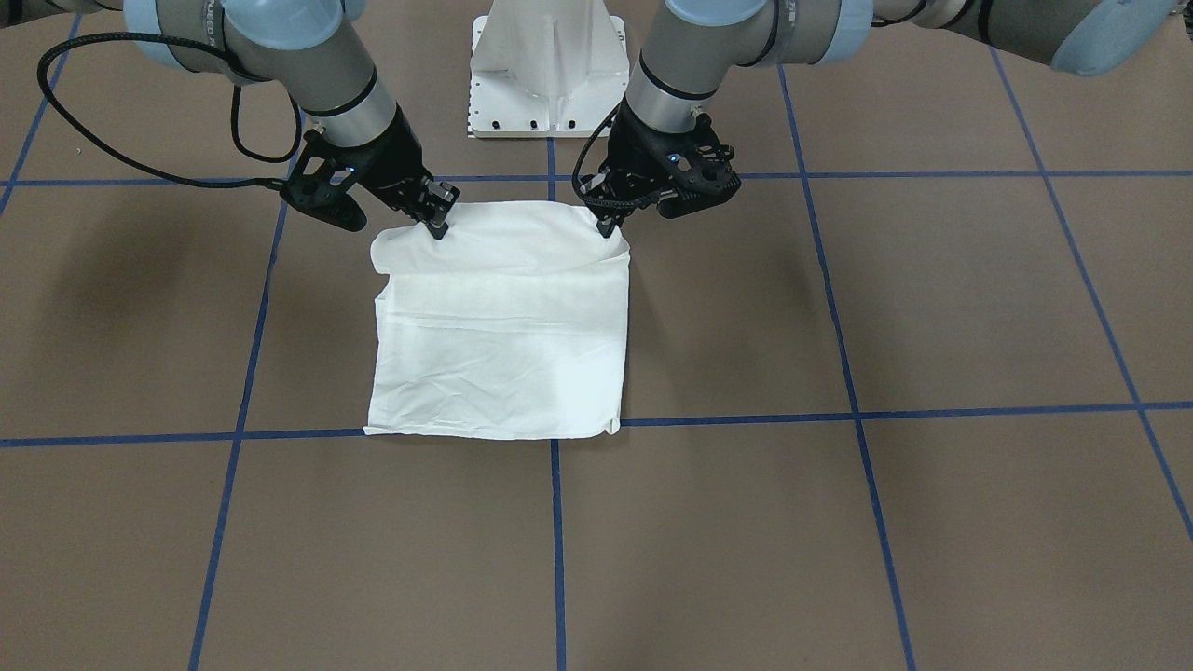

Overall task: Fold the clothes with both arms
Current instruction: 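Lift the near edge with both grippers and fold it away from the robot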

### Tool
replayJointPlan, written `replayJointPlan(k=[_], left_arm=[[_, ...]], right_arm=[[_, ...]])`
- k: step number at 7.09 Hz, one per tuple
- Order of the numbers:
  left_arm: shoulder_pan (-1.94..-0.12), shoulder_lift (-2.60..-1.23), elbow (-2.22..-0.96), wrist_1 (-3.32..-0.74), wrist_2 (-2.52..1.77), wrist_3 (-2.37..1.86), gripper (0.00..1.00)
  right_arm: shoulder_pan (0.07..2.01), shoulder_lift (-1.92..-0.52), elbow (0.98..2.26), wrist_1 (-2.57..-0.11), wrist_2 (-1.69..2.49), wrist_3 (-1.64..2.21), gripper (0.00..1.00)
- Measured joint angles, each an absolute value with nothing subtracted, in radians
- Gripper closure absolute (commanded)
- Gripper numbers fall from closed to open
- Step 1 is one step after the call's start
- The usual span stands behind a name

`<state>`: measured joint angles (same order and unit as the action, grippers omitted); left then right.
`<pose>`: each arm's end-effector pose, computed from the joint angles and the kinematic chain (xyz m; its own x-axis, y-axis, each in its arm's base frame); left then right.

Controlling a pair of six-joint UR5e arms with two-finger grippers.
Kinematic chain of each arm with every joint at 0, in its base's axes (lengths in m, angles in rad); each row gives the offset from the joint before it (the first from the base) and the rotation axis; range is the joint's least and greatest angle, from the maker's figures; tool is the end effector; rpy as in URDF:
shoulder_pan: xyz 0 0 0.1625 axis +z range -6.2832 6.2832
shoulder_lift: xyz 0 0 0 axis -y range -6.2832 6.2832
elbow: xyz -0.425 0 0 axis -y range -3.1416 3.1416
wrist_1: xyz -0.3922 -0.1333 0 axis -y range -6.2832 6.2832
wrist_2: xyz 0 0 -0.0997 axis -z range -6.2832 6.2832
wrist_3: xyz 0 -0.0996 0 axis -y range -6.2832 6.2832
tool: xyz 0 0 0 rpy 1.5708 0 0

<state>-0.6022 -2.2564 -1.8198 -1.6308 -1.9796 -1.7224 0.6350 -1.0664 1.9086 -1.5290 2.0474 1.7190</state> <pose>0.4686 -0.4358 0.1422 0.4068 -0.4478 -0.7962 0.3101 0.8876 -0.3407 -0.4296 -0.4254 0.2210 0.4692 0.5087 0.7218 -0.3142 0.8601 -0.4019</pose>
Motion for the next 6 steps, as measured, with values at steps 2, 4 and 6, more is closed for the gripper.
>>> replayJointPlan(k=[2, 4, 6], left_arm=[[-0.636, -2.290, -1.743, -1.692, -1.979, -1.722, 1.00], [-0.665, -2.308, -1.661, -1.762, -1.979, -1.723, 1.00], [-0.678, -2.325, -1.566, -1.840, -1.977, -1.724, 1.00]], right_arm=[[0.663, -0.979, 1.782, -1.526, 2.048, 1.711, 1.00], [0.697, -0.921, 1.681, -1.521, 2.049, 1.680, 1.00], [0.720, -0.900, 1.625, -1.520, 2.048, 1.648, 1.00]])
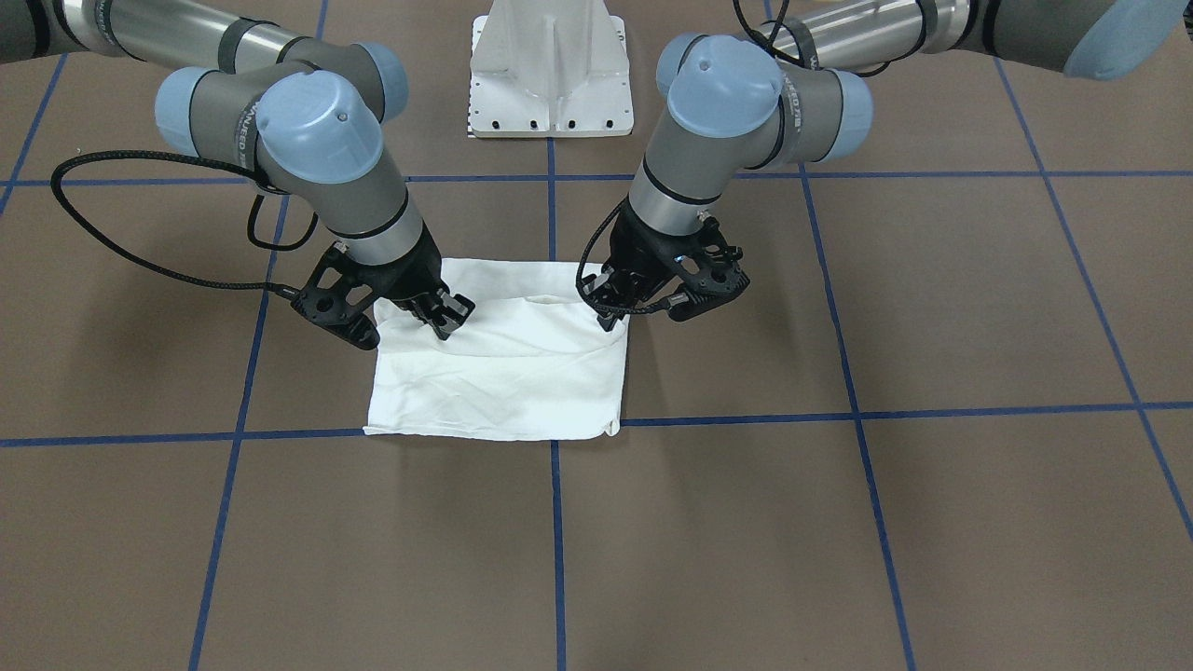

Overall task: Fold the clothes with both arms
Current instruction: 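Lift the near edge with both grippers and fold it away from the robot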

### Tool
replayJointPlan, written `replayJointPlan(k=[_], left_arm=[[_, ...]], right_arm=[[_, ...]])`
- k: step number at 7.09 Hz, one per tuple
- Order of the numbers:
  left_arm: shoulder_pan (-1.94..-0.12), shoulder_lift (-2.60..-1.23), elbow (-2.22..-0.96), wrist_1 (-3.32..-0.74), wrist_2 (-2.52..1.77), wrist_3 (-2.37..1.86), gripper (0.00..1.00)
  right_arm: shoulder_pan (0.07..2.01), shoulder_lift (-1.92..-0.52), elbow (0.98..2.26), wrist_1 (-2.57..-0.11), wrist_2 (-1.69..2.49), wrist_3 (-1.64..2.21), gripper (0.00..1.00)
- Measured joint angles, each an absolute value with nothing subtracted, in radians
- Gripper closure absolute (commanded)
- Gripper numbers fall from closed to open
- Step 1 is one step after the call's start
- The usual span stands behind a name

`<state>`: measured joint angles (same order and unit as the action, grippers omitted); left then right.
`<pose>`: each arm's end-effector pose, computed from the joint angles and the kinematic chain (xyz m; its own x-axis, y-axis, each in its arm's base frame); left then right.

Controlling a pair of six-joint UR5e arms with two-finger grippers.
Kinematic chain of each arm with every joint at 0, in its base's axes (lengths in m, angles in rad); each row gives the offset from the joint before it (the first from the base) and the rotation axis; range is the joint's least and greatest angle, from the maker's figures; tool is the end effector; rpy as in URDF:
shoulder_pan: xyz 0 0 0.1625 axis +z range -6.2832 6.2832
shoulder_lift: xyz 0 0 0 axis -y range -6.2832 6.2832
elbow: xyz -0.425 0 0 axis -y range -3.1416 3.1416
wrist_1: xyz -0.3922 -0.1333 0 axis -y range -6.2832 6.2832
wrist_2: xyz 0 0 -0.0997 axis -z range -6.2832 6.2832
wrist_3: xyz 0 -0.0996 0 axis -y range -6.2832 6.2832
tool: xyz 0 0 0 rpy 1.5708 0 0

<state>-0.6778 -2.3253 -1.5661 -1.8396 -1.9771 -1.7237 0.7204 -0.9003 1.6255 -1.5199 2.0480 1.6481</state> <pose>0.4928 -0.5173 0.1680 0.3560 -0.4662 -0.8099 0.3725 0.8656 -0.3346 -0.4613 -0.5215 0.2287 0.5082 0.5373 0.6731 -0.3846 0.8408 -0.3809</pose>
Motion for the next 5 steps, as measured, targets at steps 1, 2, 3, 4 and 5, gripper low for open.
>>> replayJointPlan(k=[1, 2, 3, 4, 5], left_arm=[[-0.682, -2.329, -1.535, -1.867, -1.976, -1.724, 1.00], [-0.687, -2.331, -1.520, -1.880, -1.976, -1.724, 1.00], [-0.690, -2.332, -1.514, -1.885, -1.976, -1.723, 1.00], [-0.691, -2.333, -1.512, -1.887, -1.976, -1.723, 0.57], [-0.692, -2.335, -1.511, -1.888, -1.975, -1.725, 0.09]], right_arm=[[0.724, -0.894, 1.602, -1.519, 2.047, 1.633, 1.00], [0.725, -0.889, 1.586, -1.519, 2.047, 1.625, 1.00], [0.725, -0.886, 1.579, -1.518, 2.046, 1.620, 0.77], [0.727, -0.883, 1.577, -1.517, 2.045, 1.617, 0.01], [0.728, -0.882, 1.572, -1.516, 2.044, 1.615, 0.00]])
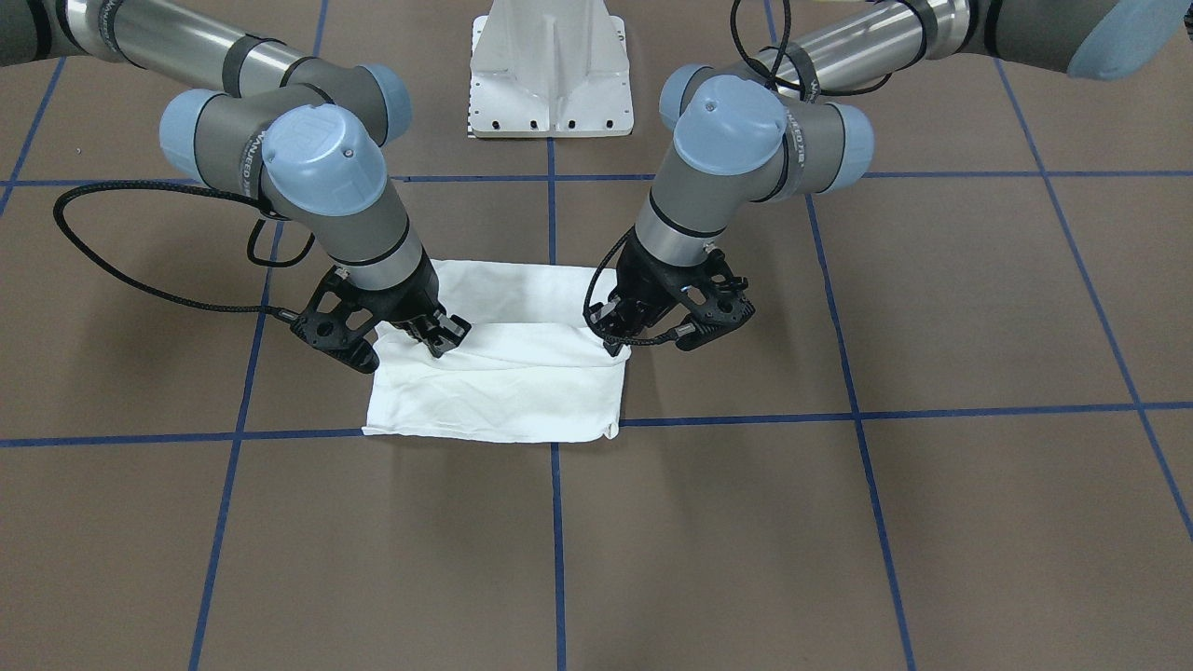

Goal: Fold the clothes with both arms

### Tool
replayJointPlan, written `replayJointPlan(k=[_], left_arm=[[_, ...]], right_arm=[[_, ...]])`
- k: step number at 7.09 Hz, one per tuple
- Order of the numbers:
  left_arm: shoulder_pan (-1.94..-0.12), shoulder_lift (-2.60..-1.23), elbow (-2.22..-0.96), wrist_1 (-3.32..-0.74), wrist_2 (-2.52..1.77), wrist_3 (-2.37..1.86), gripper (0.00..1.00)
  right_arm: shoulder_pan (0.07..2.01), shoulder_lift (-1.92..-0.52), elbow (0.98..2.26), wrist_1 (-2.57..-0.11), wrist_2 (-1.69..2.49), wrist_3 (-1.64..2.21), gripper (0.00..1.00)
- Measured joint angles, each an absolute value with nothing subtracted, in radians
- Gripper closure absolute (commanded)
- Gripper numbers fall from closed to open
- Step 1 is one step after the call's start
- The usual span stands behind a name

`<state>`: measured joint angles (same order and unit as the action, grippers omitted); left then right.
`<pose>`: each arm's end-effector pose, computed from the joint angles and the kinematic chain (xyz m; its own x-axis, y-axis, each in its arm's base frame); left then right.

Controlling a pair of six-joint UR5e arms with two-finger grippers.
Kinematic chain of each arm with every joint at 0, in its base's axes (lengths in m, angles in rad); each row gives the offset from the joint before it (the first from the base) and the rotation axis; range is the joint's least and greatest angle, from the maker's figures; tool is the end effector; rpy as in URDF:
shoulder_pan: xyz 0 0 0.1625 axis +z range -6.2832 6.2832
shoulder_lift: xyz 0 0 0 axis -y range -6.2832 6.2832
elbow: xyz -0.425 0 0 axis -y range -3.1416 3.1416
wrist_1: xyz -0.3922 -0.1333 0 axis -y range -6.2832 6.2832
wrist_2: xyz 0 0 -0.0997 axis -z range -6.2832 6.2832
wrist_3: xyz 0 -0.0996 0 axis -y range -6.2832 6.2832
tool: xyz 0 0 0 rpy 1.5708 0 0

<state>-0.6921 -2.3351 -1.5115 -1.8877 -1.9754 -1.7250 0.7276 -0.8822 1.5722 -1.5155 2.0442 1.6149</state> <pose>0.4966 -0.5338 0.1778 0.3465 -0.4706 -0.8114 0.3859 0.8600 -0.3340 -0.4687 -0.5351 0.2385 0.5323 0.5267 0.6628 -0.3849 0.8479 -0.3646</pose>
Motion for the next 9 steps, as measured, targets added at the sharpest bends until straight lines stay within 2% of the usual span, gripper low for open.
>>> replayJointPlan(k=[1, 6, 9], left_arm=[[-0.696, -2.336, -1.508, -1.887, -1.974, -1.731, 0.01], [-0.771, -2.336, -1.453, -1.872, -1.978, -1.703, 0.01], [-0.799, -2.251, -1.529, -1.837, -1.981, -1.532, 0.01]], right_arm=[[0.732, -0.881, 1.563, -1.509, 2.043, 1.616, 0.00], [0.763, -0.871, 1.583, -1.487, 2.082, 1.602, 0.00], [0.650, -0.870, 1.613, -1.497, 1.939, 1.413, 0.00]])
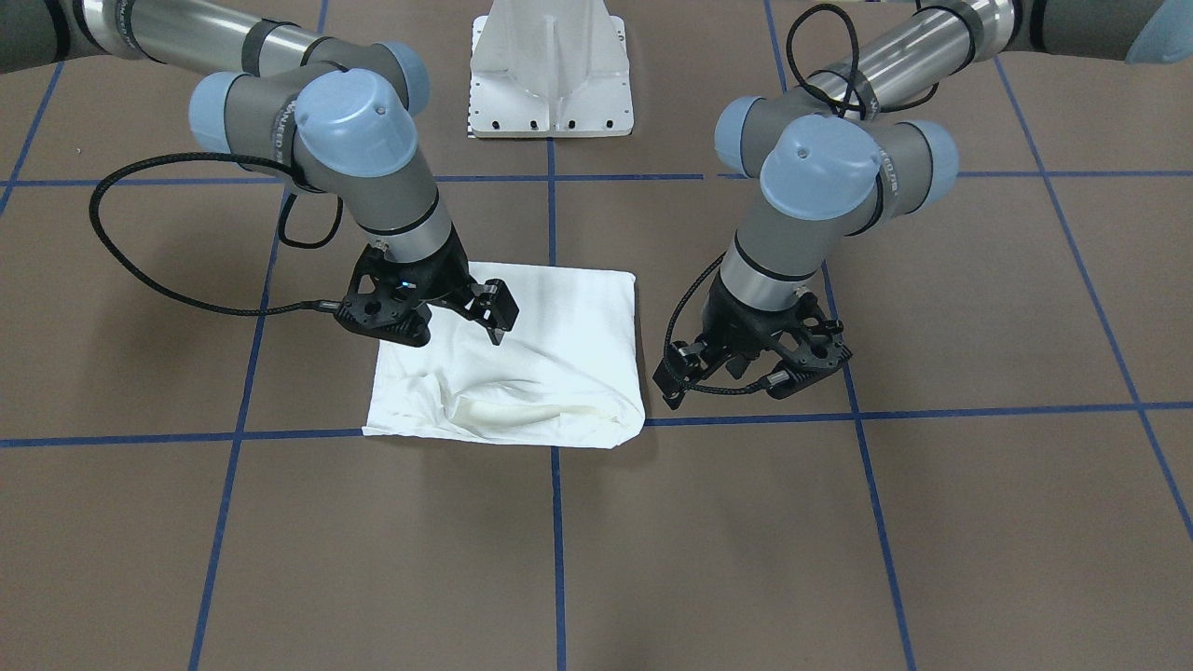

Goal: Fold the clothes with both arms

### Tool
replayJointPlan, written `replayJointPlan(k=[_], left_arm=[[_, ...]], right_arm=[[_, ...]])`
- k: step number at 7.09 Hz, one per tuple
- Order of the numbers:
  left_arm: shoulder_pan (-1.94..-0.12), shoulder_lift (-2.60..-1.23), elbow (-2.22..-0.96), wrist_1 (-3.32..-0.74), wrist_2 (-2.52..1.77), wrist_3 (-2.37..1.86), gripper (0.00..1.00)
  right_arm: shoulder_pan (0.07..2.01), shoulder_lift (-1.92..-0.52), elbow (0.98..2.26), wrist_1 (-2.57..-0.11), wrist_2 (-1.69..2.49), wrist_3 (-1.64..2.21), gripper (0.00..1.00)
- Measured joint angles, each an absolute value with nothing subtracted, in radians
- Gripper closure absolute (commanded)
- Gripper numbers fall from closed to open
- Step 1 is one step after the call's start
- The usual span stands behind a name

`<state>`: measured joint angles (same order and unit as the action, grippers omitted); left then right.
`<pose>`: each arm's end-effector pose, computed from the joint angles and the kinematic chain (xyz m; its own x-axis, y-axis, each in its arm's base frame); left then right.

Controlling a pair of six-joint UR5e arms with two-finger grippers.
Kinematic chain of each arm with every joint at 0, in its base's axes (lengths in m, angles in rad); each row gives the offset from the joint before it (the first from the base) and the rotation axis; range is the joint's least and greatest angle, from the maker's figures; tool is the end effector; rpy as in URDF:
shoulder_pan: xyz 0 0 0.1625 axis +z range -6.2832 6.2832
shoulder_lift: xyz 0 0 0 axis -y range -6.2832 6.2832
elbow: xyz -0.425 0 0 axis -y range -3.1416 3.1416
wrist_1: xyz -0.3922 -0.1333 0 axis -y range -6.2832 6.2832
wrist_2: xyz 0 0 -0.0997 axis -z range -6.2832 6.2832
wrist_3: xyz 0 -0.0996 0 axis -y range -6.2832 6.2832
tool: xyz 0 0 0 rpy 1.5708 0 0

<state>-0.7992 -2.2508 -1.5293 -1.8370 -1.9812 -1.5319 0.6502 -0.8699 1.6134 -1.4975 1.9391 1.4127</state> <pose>0.4319 -0.5782 0.2373 0.4476 -0.4090 -0.7952 0.4215 0.8808 -0.2158 -0.4972 -0.5006 0.2128 0.5941 0.2673 0.7587 -0.2656 0.9555 -0.1286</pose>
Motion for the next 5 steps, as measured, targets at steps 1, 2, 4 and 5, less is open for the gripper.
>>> replayJointPlan(k=[1, 2, 4, 5], left_arm=[[-0.804, -2.219, -1.566, -1.835, -1.982, -1.512, 0.01], [-0.807, -2.190, -1.607, -1.834, -1.982, -1.505, 0.01], [-0.808, -2.162, -1.654, -1.824, -1.981, -1.501, 0.01], [-0.808, -2.154, -1.661, -1.821, -1.981, -1.496, 0.01]], right_arm=[[0.611, -0.870, 1.609, -1.499, 1.886, 1.355, 0.00], [0.576, -0.870, 1.602, -1.499, 1.842, 1.307, 0.00], [0.546, -0.868, 1.596, -1.497, 1.808, 1.270, 0.00], [0.543, -0.866, 1.595, -1.496, 1.803, 1.262, 0.00]])
